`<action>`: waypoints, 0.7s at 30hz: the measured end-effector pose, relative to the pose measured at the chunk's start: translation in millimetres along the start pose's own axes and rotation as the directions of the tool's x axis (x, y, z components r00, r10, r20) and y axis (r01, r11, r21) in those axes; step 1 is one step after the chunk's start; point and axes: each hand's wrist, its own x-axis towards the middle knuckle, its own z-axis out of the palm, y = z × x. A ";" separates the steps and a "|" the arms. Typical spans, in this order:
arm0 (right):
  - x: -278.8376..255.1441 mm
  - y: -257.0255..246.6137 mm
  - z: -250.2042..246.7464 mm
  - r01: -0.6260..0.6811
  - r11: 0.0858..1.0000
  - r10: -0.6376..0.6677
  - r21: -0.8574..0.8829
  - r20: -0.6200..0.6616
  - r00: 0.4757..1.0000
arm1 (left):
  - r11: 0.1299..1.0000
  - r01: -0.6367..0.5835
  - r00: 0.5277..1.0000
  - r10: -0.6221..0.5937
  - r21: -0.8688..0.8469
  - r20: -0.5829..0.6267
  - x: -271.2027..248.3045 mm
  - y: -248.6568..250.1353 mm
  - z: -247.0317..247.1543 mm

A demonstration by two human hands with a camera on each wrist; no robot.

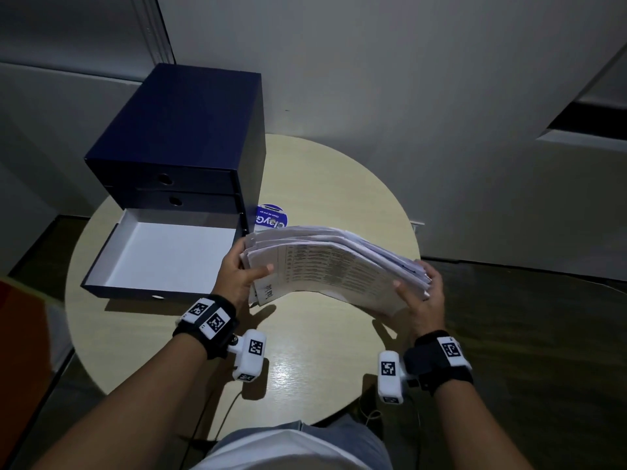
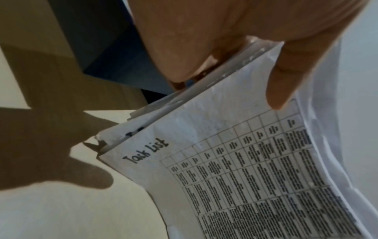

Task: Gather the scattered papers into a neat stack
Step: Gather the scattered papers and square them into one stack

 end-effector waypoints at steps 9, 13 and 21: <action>16.3 -16.7 14.2 0.208 0.976 -0.216 -0.061 -0.171 0.961 | 0.983 -0.142 0.970 0.161 0.115 -0.181 15.1 22.0 19.9; 21.4 -12.6 11.1 0.225 0.968 -0.246 -0.116 -0.219 0.944 | 0.987 -0.155 0.962 0.158 0.032 -0.223 15.4 20.0 22.4; 18.7 -15.5 15.9 0.178 0.969 -0.215 -0.172 -0.232 0.949 | 0.992 -0.127 0.949 0.126 0.016 -0.288 17.6 17.4 22.7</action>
